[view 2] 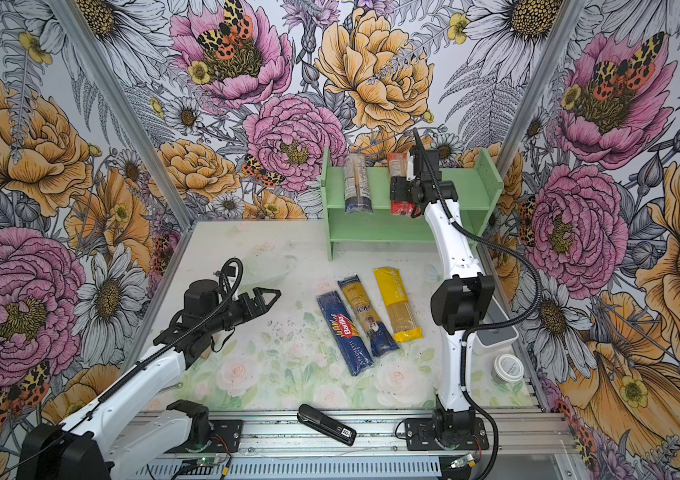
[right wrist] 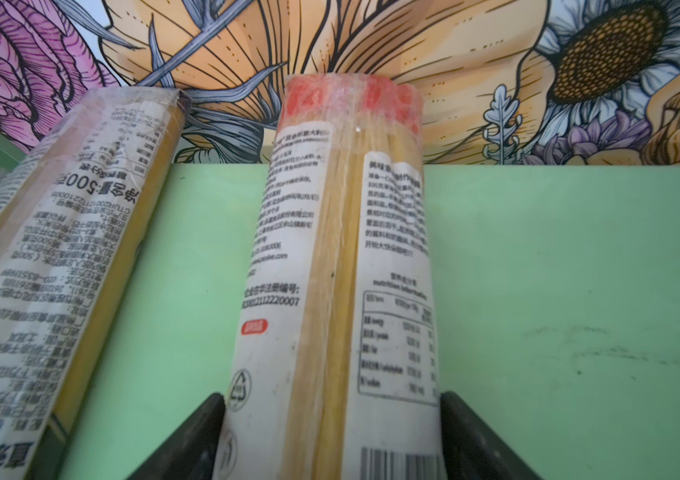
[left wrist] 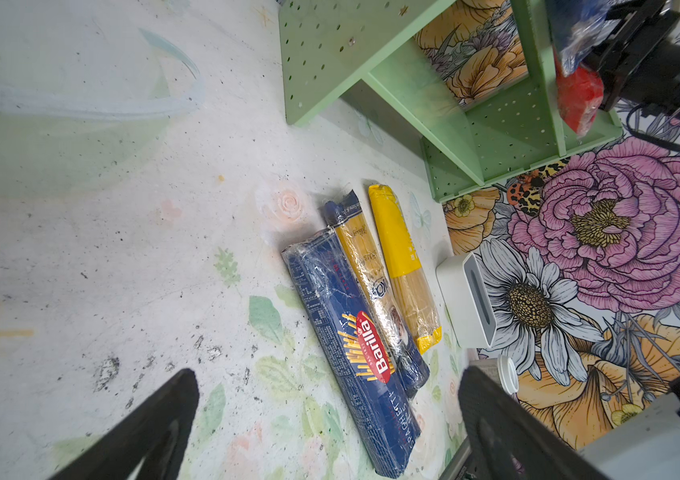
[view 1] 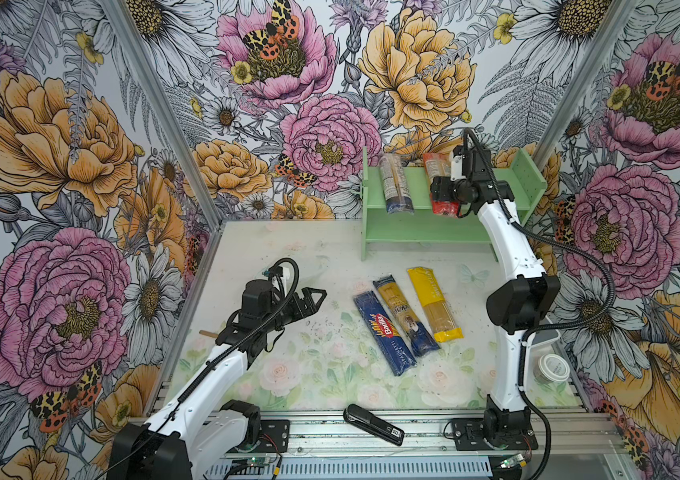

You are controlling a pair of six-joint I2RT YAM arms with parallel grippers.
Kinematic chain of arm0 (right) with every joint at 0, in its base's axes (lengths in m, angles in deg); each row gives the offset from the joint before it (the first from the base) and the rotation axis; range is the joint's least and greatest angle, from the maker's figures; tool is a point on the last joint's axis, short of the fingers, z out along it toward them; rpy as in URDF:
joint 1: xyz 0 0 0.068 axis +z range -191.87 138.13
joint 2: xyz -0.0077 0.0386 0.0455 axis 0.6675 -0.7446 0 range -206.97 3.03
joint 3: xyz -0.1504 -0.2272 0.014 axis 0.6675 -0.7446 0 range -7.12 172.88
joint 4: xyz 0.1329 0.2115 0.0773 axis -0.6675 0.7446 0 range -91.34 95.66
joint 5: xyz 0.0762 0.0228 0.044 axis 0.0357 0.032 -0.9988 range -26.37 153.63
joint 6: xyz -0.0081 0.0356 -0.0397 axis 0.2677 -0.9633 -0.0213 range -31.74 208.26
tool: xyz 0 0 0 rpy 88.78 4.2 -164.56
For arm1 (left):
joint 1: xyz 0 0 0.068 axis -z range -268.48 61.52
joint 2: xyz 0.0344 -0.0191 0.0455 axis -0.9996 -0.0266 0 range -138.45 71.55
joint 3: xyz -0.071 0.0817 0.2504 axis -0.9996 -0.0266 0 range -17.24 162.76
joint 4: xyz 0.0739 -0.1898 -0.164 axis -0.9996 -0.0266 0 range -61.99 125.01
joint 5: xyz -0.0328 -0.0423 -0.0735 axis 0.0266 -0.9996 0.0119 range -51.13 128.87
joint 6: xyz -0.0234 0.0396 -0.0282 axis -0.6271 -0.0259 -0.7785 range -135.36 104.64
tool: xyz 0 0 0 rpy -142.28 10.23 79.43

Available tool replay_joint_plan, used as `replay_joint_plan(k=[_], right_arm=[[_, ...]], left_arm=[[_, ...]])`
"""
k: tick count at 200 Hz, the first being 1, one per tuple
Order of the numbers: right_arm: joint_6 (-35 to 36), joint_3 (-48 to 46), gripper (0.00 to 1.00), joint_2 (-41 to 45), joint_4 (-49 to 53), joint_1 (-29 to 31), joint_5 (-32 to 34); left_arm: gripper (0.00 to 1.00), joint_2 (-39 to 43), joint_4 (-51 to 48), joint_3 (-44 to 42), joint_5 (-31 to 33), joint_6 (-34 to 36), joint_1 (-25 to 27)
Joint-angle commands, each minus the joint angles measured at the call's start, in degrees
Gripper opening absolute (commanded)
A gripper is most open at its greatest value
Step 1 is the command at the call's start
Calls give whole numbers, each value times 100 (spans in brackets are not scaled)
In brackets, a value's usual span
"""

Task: Place and organize the pasta boxes and bags onto the shelf
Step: 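Open the right gripper and lift it away from the red-topped bag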

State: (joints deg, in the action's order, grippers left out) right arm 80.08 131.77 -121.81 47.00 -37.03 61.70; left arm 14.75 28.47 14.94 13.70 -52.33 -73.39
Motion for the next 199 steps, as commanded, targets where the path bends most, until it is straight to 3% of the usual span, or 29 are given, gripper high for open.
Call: replay_joint_plan(k=[1,100,199], right_arm=[[126,-38,87,222,132,1,5],[394,-247,99,825,192,-10,-91],[573,-1177,100,2023,378,-10,-430]], left_arm=[[99,-59,149,-38,-95,146,-45],[99,-101,182,-54,-113,146,-56],[99,-383,348,16,-190,105,-31]])
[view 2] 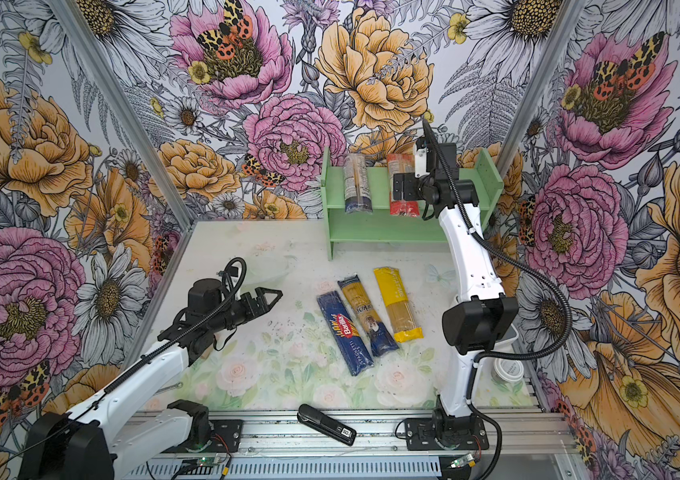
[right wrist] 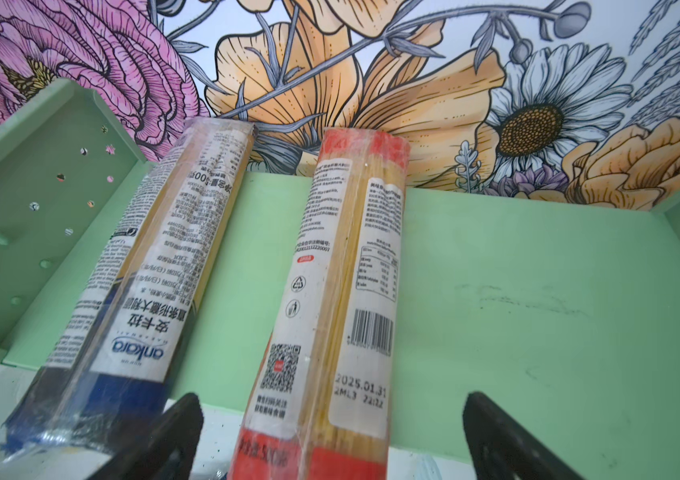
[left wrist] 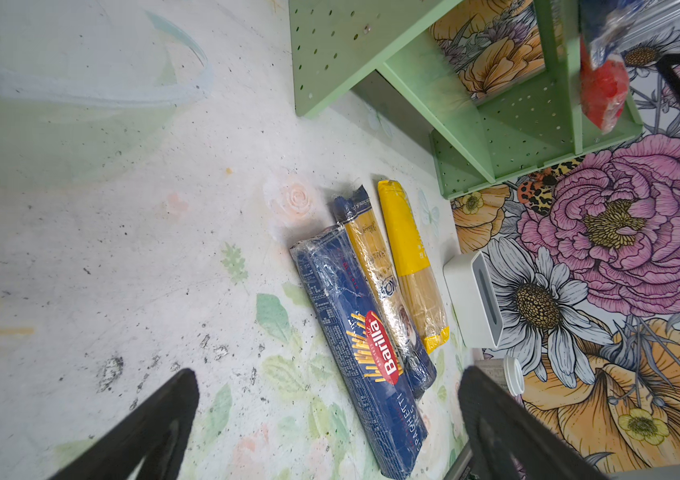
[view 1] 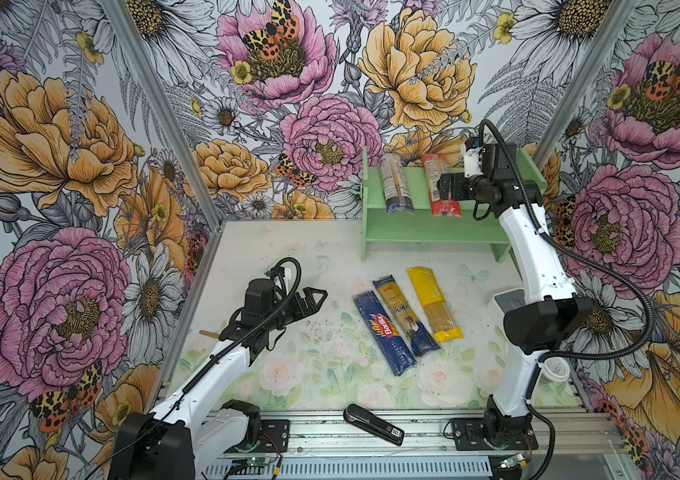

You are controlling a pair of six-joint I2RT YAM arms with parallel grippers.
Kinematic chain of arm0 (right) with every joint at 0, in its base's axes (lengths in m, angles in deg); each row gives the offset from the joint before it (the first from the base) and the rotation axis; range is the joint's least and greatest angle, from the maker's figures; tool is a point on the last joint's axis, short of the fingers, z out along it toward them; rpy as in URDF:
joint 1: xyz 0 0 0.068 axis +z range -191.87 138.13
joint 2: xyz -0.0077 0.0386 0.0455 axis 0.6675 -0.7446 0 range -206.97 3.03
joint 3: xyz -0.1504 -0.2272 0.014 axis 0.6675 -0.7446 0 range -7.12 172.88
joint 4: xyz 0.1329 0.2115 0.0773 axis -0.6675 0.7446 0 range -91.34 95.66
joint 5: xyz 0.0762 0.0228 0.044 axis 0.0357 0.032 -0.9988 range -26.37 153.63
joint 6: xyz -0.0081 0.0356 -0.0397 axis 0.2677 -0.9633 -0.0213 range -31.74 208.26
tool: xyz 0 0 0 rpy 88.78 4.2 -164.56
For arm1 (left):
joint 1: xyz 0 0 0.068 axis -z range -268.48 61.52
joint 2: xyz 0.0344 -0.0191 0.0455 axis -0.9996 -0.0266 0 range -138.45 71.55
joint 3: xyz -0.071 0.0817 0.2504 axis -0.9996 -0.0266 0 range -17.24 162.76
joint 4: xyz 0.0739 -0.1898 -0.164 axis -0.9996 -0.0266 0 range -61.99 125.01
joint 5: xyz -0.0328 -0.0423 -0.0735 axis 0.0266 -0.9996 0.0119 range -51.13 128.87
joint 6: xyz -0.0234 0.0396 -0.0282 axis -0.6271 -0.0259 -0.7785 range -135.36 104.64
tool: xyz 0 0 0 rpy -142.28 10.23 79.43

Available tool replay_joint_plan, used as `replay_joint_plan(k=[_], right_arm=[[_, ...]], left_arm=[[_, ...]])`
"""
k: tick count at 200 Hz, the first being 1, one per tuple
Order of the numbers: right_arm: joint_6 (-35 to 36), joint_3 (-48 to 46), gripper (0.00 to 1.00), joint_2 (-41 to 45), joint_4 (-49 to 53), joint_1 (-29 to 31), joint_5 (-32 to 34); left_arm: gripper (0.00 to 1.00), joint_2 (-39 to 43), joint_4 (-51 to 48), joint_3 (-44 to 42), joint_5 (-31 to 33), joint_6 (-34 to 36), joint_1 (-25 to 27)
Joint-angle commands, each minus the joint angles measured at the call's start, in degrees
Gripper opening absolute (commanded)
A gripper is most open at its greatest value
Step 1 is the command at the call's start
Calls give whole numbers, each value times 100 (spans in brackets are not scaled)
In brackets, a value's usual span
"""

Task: Place and organize the pasta boxes and bags onto the shelf
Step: 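Open the right gripper and lift it away from the red-topped bag, then move the right gripper down toward the blue Barilla box on the table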

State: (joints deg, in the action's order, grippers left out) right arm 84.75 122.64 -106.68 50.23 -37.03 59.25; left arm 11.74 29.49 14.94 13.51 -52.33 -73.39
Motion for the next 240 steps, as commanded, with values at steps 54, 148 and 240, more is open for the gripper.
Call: replay_joint_plan(k=[54,148,240], right_arm=[[181,-1426,99,1601,55,-4,-633],[66,-3929,99,3928,63,122,-673],[-98,-5411,99,5217,151,219,-1390]], left_arm=[[99,-231,359,38,-162,89,11],[99,-420,423,113,-42,91,83],[99,-385,317,152,126,41,129]])
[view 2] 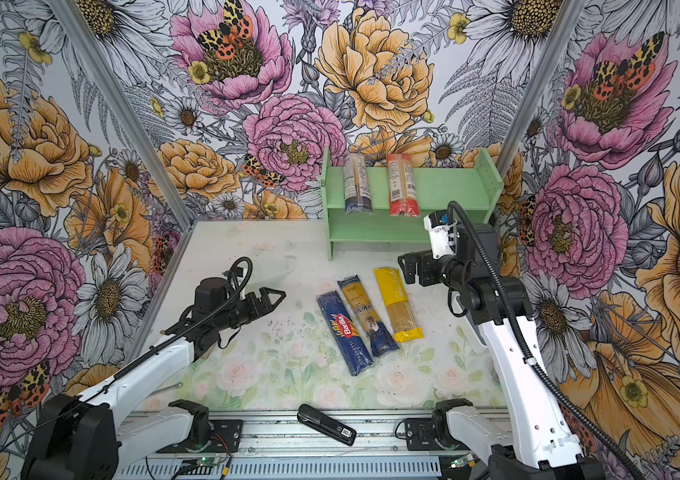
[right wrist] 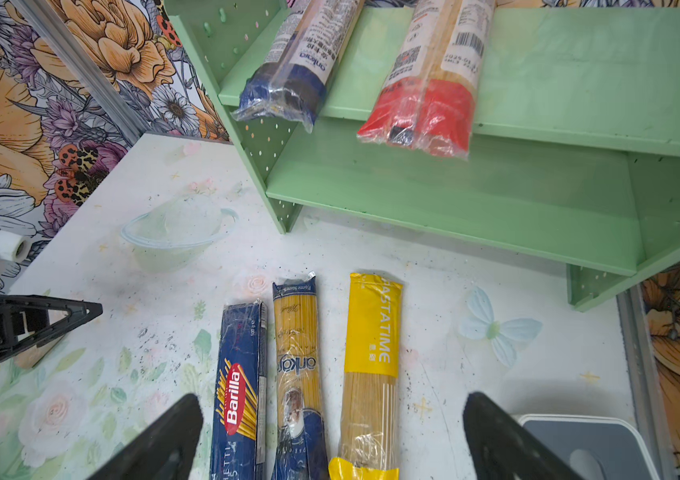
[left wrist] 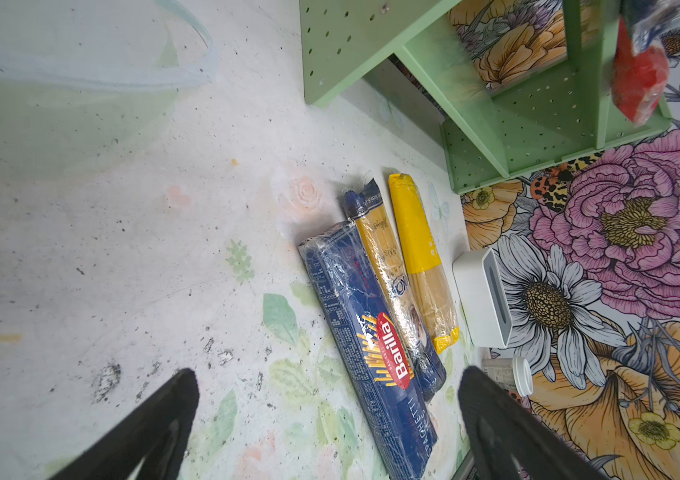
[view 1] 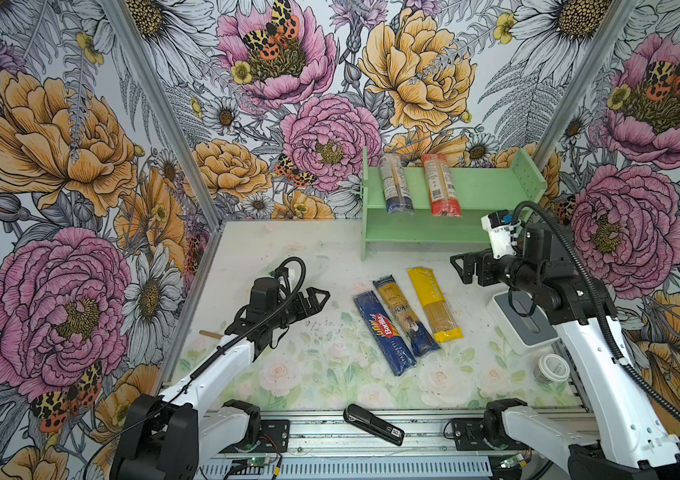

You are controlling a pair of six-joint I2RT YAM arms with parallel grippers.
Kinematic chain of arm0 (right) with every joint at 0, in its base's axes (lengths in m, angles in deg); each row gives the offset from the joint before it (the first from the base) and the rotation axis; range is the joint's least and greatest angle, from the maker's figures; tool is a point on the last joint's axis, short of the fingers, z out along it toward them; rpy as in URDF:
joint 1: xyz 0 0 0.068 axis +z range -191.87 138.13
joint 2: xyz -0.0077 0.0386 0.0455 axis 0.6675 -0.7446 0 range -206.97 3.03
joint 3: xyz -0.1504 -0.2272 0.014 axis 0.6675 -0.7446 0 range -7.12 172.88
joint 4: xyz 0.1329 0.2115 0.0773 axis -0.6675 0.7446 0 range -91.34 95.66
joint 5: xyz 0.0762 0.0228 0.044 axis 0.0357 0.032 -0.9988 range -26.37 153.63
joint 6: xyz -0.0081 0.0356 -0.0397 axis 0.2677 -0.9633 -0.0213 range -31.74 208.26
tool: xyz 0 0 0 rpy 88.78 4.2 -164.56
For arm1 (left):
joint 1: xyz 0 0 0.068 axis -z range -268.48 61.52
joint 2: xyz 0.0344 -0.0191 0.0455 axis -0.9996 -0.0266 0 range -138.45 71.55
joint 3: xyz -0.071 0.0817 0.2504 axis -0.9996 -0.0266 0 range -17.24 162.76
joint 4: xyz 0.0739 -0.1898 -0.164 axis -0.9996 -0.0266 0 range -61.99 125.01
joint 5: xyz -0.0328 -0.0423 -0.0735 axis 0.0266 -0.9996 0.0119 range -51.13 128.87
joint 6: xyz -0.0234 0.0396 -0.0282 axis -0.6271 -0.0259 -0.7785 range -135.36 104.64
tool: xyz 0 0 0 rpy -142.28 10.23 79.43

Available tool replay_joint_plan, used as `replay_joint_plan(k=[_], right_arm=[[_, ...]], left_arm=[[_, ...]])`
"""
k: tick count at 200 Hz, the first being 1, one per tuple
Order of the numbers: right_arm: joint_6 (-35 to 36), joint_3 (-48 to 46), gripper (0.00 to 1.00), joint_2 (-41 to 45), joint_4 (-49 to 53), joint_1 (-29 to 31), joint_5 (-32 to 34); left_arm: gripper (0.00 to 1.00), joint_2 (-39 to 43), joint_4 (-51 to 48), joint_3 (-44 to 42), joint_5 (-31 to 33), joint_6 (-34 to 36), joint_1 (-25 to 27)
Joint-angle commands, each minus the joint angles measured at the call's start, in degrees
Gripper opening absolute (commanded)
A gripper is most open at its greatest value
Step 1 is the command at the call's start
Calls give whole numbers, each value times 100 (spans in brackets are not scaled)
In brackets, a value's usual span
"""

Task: Place and organize the pasta boxes and bags onto the shelf
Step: 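Move the right gripper down toward the blue Barilla box on the table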

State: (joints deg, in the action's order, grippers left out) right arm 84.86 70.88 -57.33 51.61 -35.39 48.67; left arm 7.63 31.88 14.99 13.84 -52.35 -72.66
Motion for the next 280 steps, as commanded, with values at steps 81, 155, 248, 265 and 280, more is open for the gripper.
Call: replay_joint_plan(k=[81,155,248,265,280], right_arm=[[-284,-904,98,678,10,152,-1018],[-495,-1508,96,884,-6,573,-1188],[-757,-1953,95,617,-95,1429,-886],[-863,-1993,95,399,-108,1685,-731],[-953,-2014,95,168,-109,1942,-590]], left_arm=[[99,166,-39,141,190,34,95],[99,358,-130,51,280,-5,122],[99,416,-148,-6,306,-89,168],[99,407,-158,3,315,-89,172],[99,385,-154,11,320,-89,174]])
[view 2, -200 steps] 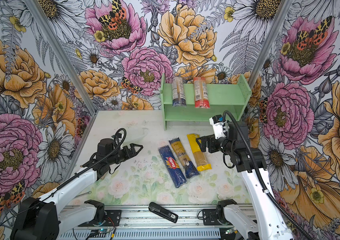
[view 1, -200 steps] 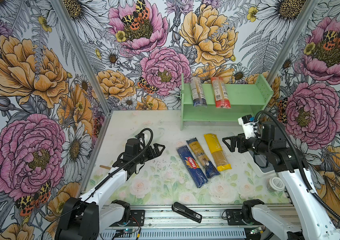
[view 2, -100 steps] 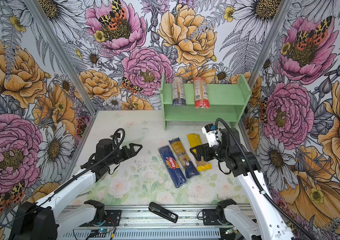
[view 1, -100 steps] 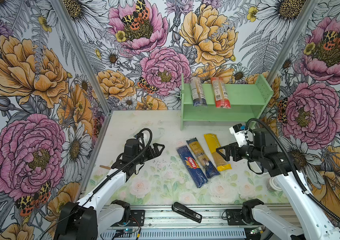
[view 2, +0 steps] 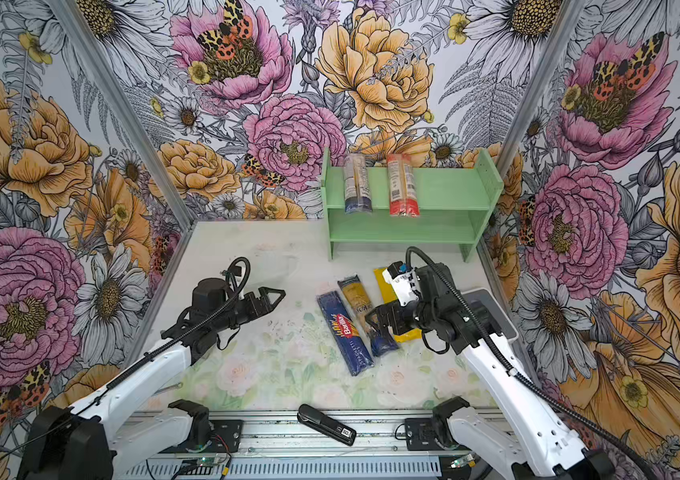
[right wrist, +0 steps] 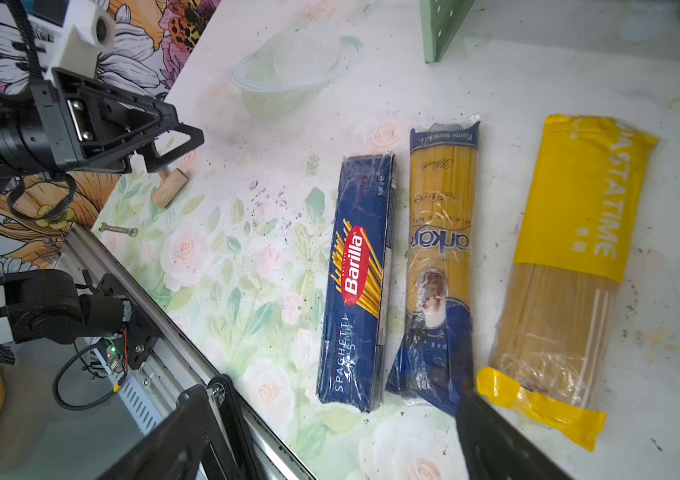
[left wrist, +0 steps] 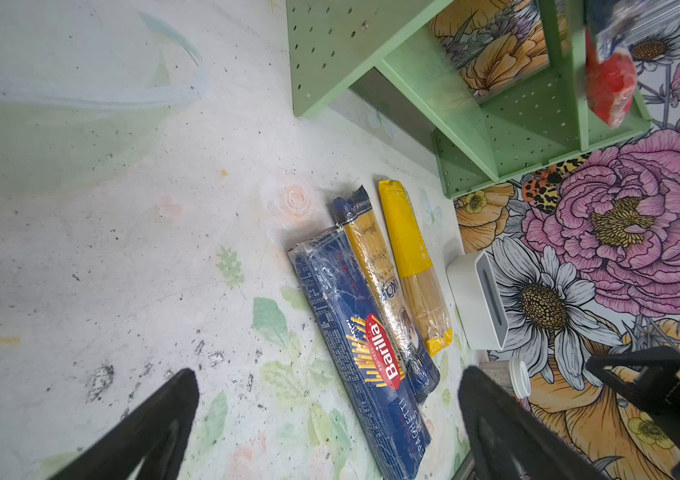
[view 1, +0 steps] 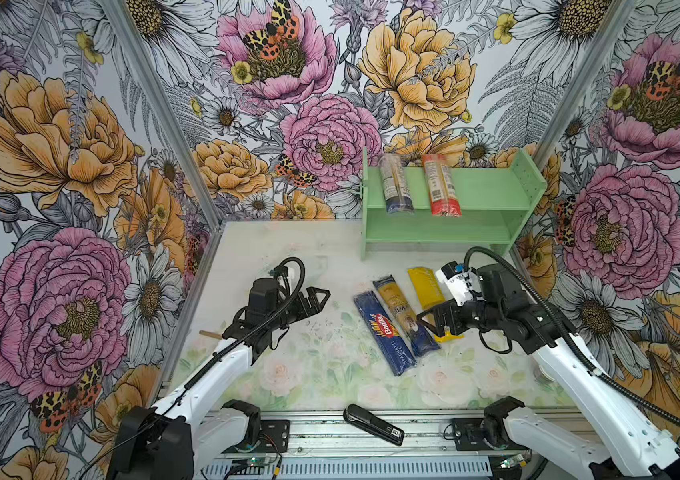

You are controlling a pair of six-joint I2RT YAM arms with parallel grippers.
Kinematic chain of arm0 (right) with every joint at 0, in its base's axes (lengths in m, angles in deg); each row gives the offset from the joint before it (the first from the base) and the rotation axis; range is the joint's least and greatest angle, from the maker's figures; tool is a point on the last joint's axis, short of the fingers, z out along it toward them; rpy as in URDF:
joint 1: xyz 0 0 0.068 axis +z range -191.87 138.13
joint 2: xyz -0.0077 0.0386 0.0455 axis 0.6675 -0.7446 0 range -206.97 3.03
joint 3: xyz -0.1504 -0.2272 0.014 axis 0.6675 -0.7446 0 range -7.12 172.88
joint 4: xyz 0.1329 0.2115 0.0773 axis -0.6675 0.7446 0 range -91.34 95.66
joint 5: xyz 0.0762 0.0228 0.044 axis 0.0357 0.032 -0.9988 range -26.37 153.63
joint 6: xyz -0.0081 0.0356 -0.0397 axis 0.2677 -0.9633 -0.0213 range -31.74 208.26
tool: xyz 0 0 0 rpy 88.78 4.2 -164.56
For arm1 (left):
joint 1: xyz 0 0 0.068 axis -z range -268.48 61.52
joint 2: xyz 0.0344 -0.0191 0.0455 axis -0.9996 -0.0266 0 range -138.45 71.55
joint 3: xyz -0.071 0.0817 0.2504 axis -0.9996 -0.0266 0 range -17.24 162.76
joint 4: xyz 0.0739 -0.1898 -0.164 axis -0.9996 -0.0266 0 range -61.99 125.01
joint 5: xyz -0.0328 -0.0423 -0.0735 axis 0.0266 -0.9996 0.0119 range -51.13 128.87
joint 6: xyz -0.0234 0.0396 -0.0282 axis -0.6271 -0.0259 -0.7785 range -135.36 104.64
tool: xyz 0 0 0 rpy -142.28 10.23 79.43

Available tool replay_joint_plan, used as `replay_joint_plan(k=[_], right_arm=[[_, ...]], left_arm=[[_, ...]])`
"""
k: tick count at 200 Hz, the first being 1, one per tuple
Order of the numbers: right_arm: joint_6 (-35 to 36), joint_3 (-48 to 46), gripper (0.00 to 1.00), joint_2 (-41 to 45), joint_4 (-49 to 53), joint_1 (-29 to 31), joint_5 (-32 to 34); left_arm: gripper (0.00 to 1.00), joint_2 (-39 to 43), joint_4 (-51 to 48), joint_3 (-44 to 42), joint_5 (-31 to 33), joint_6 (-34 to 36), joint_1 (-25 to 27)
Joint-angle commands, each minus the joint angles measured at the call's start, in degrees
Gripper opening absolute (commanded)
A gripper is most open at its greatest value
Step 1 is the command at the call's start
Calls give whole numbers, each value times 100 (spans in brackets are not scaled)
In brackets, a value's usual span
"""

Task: Place and organize the pasta boxes and bags onto the shelf
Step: 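Move the right gripper down toward the blue Barilla box on the table, then lower the open right gripper over the Barilla box's near end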

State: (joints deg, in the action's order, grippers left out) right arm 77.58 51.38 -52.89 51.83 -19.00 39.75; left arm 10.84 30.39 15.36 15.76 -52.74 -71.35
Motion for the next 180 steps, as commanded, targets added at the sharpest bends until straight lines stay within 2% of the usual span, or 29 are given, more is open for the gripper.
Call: replay_joint_plan(k=[1,47,80,180], right_arm=[[-229,-65,95,-291,-131,313,317],[-438,-115,95,-920,-140,1042,762],[-539,-146,95,-1250,-140,1359,815],[-716,-150,95,-2070,-140,1875,1113]], left_arm=[[99,66,-8,-26,130,-50,40],[99,15,-19,-17,139,-34,47],[99,-19,-31,-9,133,8,46],[99,-82,-24,9,123,30,54]])
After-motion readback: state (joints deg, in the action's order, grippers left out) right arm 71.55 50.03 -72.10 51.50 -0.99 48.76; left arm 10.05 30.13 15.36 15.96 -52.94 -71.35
